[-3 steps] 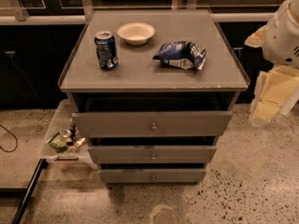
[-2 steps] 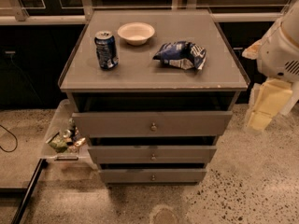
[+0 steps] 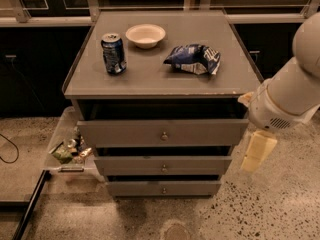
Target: Open middle drawer
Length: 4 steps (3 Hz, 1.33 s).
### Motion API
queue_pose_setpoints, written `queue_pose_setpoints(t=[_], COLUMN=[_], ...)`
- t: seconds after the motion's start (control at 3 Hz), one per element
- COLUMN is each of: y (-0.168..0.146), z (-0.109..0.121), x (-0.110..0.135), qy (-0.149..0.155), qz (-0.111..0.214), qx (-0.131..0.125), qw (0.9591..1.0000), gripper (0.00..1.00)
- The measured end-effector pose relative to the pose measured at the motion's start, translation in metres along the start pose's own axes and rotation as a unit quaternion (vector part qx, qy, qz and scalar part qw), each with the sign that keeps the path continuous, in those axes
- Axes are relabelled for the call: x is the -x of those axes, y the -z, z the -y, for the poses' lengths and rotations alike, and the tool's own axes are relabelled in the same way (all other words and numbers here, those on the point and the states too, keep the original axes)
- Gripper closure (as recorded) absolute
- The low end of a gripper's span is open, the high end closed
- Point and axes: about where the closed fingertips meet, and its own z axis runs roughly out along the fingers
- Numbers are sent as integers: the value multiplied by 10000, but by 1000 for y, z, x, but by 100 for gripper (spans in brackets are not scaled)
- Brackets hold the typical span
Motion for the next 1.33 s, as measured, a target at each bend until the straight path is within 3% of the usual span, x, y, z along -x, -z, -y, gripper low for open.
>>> queue_pose_setpoints(t=[0.33,1.0,1.33], y=[-85,-101,-137], z=[-6,-13,-17], x=[-13,-15,-27], qy=[150,312,480], qz=[236,252,285], qx=[253,228,257], qw=[9993,9989,9981], gripper=[0,0,0])
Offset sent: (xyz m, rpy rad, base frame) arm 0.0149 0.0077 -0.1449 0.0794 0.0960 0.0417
